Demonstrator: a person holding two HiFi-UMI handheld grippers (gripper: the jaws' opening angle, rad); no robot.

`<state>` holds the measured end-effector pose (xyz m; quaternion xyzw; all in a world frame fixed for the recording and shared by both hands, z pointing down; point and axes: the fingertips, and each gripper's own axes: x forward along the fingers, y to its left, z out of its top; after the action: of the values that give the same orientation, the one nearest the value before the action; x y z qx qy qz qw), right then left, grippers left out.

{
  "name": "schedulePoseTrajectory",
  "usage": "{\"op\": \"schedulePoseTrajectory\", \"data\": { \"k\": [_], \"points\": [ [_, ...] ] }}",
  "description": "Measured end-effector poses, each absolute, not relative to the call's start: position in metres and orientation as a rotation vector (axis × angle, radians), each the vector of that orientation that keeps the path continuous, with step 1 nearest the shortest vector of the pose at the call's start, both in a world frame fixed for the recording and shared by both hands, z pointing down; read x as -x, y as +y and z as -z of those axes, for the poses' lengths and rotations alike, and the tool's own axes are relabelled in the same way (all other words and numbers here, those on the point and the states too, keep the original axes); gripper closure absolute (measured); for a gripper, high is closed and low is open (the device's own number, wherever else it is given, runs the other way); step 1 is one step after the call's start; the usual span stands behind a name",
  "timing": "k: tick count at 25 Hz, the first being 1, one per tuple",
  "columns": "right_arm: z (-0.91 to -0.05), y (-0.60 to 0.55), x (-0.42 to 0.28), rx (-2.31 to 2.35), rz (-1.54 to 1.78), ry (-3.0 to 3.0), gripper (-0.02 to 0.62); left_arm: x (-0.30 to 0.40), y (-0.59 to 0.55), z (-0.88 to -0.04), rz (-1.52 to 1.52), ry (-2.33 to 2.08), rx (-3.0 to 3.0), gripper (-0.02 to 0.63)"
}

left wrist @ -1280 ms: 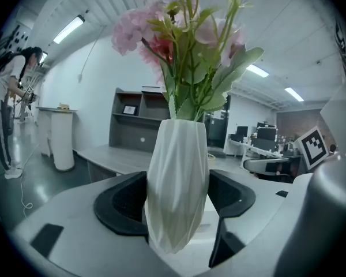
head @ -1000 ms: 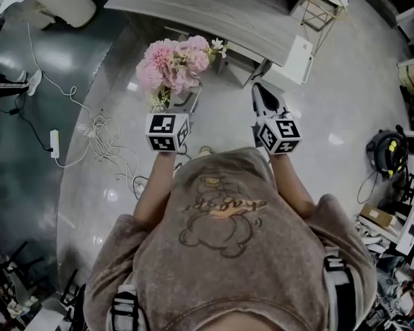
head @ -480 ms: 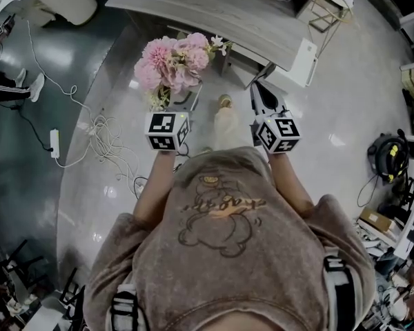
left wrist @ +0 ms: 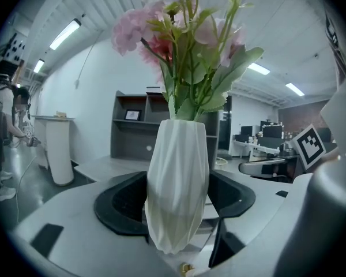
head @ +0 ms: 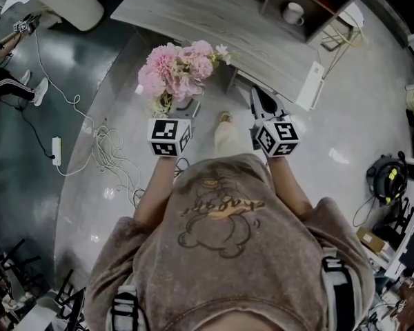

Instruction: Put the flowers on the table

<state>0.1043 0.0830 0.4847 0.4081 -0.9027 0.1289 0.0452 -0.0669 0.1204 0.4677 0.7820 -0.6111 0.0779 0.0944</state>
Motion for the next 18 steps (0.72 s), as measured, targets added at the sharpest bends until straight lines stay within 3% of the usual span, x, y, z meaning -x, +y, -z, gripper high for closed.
{"op": "schedulePoseTrajectory", "data": {
  "k": [18],
  "points": [
    [-0.459, -0.100, -0.091, -1.112, -0.363, -2.791, 0.601, 0.078, -0.052, -0.442, -0.152, -1.899, -2.247, 0.268]
  ]
}}
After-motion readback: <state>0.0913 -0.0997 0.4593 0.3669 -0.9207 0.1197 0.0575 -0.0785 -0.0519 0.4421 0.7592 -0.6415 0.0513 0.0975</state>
